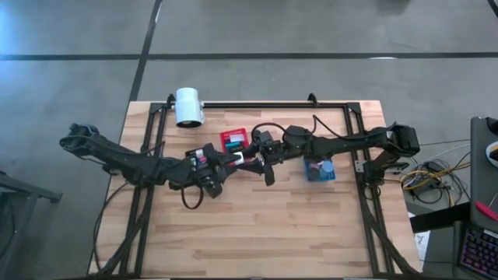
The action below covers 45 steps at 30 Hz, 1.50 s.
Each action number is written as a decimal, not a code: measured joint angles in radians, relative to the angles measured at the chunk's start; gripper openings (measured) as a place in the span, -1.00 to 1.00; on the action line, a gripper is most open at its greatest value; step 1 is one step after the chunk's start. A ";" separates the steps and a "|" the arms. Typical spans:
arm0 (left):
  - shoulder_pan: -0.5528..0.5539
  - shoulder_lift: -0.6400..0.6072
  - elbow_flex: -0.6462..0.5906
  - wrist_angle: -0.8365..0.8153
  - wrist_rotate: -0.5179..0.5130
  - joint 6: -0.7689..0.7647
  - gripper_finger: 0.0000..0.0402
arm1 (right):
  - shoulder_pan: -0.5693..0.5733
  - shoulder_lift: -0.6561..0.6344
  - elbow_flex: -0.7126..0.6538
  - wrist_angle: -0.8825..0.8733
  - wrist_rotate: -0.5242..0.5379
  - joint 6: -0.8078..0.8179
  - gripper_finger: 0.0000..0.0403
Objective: Pick & Place Office items
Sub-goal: Put the white charger adapter into the black bin
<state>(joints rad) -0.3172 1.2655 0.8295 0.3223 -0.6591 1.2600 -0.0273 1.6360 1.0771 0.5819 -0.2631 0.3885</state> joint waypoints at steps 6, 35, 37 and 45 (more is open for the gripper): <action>0.000 0.000 0.000 -0.001 0.000 -0.003 0.03 | 0.001 0.000 0.000 0.000 0.000 -0.003 -0.12; -0.031 -0.391 0.000 -0.598 -0.003 -0.938 0.03 | 0.045 -0.378 -0.131 -0.377 0.243 -0.321 0.20; -0.031 -0.432 -0.011 -0.675 0.005 -1.070 0.03 | 0.049 -0.454 -0.195 -0.374 0.252 -0.323 0.07; -0.030 -0.534 -0.189 -0.765 0.028 -1.420 0.03 | 0.050 -0.768 -0.530 -0.323 0.264 -0.277 -0.63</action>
<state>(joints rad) -0.3475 0.7317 0.6405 -0.4429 -0.6314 -0.1602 0.0227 0.8683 0.5468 0.2585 0.0004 0.1116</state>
